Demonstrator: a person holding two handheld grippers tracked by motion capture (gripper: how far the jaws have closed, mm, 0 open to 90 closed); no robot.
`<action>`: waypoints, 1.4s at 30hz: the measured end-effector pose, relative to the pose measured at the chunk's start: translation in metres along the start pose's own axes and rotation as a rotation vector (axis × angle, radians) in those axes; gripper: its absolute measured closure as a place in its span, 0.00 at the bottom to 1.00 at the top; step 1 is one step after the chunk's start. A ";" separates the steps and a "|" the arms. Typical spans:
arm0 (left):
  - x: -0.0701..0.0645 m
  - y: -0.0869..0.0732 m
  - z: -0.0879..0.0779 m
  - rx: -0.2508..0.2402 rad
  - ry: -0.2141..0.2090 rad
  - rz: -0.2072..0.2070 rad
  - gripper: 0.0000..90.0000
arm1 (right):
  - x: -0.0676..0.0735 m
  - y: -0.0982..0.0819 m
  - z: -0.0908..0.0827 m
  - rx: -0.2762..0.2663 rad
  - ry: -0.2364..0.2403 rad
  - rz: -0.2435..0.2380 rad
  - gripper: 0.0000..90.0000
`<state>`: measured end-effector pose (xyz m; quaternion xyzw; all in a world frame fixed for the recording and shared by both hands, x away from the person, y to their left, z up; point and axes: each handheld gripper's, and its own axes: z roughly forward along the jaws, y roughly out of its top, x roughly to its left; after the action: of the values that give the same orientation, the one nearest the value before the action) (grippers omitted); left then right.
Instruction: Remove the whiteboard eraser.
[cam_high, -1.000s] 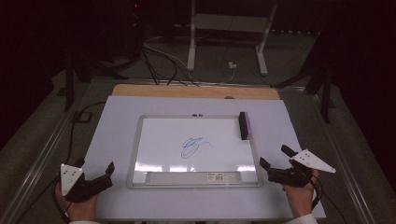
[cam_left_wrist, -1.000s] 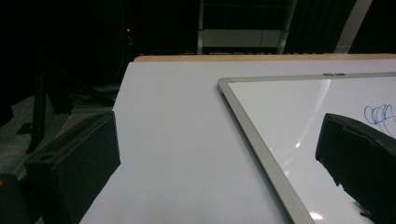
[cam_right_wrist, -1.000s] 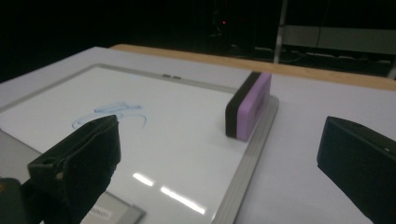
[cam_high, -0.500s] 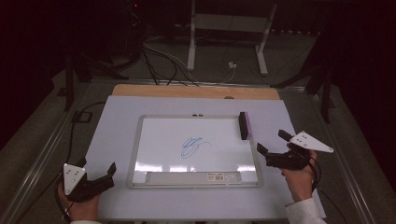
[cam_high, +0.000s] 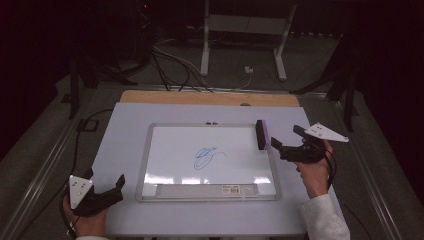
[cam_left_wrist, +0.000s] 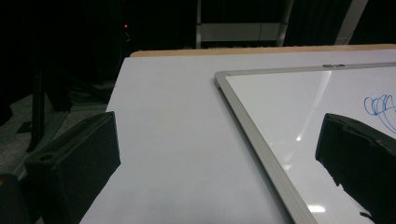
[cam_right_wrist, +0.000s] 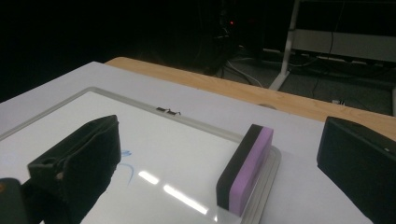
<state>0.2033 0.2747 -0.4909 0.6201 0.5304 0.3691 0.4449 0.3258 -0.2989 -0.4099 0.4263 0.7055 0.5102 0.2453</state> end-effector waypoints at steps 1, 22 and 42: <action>0.000 0.000 0.000 -0.001 0.000 -0.002 0.01 | -0.001 0.001 0.003 0.003 -0.002 0.002 0.00; 0.000 -0.001 0.002 0.007 -0.003 0.001 0.01 | -0.033 0.008 0.048 0.094 -0.012 0.101 0.06; 0.000 -0.001 0.002 0.007 -0.008 0.001 0.01 | -0.047 -0.004 0.087 0.177 -0.027 0.184 0.08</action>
<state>0.2044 0.2745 -0.4926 0.6232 0.5297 0.3651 0.4446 0.4168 -0.2947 -0.4493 0.5162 0.7022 0.4605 0.1685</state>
